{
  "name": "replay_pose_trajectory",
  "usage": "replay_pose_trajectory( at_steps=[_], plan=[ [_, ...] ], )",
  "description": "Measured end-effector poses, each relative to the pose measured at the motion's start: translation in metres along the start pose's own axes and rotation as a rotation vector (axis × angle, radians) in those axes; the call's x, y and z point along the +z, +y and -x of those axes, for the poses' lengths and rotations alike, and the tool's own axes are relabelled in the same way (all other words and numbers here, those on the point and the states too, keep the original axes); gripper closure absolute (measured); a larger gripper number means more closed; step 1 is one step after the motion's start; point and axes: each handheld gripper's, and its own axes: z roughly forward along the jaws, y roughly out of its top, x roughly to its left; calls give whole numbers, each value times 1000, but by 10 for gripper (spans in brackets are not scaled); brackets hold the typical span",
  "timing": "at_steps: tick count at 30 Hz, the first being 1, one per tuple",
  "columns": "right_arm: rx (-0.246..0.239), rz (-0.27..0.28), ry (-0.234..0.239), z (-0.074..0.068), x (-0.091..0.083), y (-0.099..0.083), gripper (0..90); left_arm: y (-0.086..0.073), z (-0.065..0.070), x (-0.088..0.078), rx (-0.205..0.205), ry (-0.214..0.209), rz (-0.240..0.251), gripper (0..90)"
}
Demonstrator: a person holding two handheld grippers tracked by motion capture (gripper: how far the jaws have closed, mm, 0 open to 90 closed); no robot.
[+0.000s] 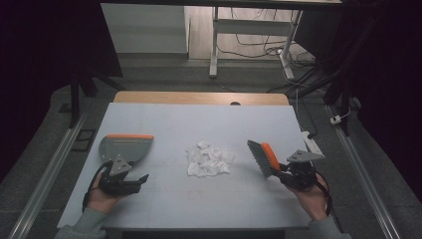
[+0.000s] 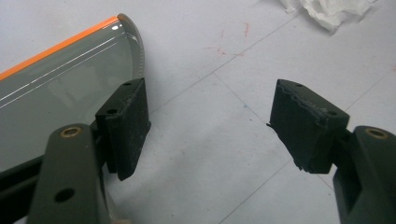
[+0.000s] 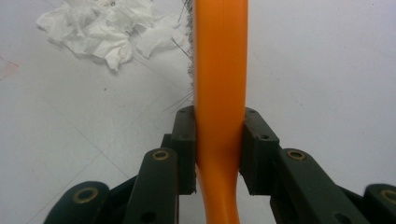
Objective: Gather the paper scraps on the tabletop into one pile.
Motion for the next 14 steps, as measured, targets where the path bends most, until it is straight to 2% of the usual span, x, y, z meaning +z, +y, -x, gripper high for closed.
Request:
replay_pose_trajectory(
  at_steps=[14],
  plan=[
    [-15, 5, -5, 0, -1, 1, 697, 0, 1, 0, 0, -2, 0, 293]
  ],
)
